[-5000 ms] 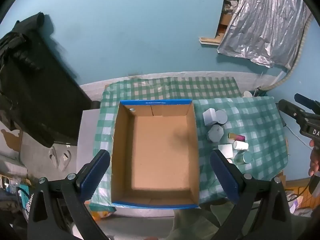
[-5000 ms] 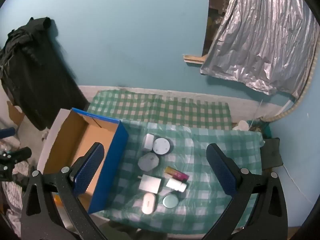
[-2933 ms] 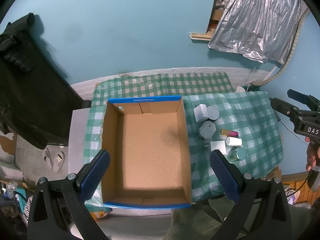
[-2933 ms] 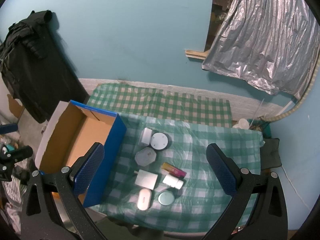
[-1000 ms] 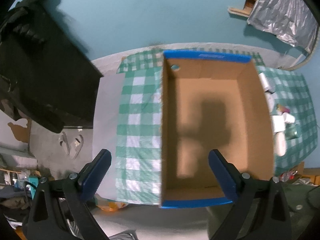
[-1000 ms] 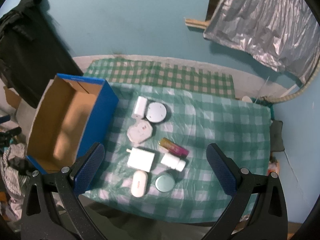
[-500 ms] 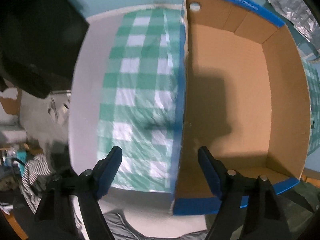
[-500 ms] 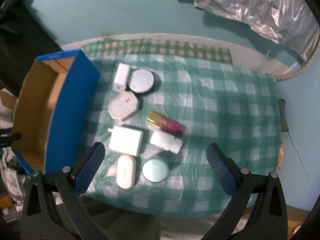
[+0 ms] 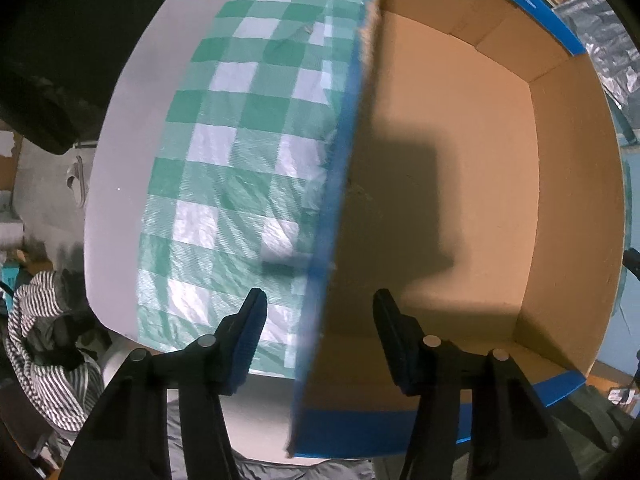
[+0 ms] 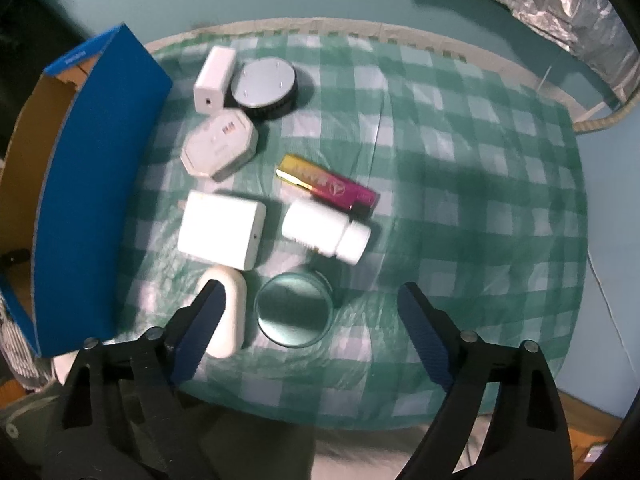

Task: Organize rigid objects
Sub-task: 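Move the left tool onto the box rim while the right tool approaches the items, then grasp the round teal-lidded tin with the right gripper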

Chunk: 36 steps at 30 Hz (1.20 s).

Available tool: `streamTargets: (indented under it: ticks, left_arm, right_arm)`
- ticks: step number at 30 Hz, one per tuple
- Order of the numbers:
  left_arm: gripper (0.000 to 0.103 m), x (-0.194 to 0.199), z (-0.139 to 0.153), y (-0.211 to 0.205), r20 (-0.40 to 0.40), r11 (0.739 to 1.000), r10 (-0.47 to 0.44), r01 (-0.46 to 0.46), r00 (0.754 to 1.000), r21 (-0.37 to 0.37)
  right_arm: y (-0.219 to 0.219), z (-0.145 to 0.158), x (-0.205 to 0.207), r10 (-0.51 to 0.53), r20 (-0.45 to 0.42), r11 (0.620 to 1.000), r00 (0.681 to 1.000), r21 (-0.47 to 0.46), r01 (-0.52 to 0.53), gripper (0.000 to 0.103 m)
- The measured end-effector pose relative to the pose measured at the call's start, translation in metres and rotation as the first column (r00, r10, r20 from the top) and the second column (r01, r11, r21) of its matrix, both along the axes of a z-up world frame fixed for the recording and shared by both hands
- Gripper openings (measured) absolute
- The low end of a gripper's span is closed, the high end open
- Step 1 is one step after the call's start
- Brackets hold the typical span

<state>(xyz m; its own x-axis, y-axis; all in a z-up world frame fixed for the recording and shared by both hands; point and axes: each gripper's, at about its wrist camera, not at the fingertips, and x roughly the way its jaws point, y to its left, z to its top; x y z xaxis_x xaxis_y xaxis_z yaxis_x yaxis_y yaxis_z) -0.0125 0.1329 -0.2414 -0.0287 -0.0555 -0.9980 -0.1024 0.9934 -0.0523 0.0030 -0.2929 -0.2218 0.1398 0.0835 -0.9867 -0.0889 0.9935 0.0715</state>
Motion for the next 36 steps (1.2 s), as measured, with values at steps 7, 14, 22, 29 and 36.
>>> streamTargets:
  ticks: [7, 14, 22, 29, 36]
  left_arm:
    - [0.056, -0.008, -0.001, -0.025, -0.007, 1.0, -0.026, 0.026, 1.0, 0.0]
    - [0.055, -0.011, -0.009, -0.037, -0.018, 1.0, -0.023, 0.023, 1.0, 0.0]
    - [0.035, -0.021, 0.0, -0.056, -0.034, 0.999, -0.038, 0.038, 0.999, 0.012]
    - [0.023, -0.02, 0.007, -0.069, -0.047, 0.999, -0.046, 0.046, 0.998, 0.007]
    - [0.018, -0.023, 0.026, -0.074, -0.044, 0.999, -0.044, 0.044, 0.998, 0.003]
  right_arm:
    - [0.001, -0.018, -0.002, 0.002, -0.036, 1.0, 0.999, 0.001, -0.002, 0.078]
    - [-0.003, -0.034, -0.004, -0.012, -0.056, 0.999, 0.998, 0.032, 0.014, 0.051]
    - [-0.002, -0.04, -0.001, 0.015, -0.036, 1.0, 0.999, 0.02, -0.014, 0.044]
    - [-0.001, -0.031, -0.003, 0.048, -0.039, 0.999, 0.998, 0.017, -0.048, 0.044]
    - [0.017, -0.006, 0.002, 0.081, -0.024, 0.996, 0.996, 0.033, -0.081, 0.044]
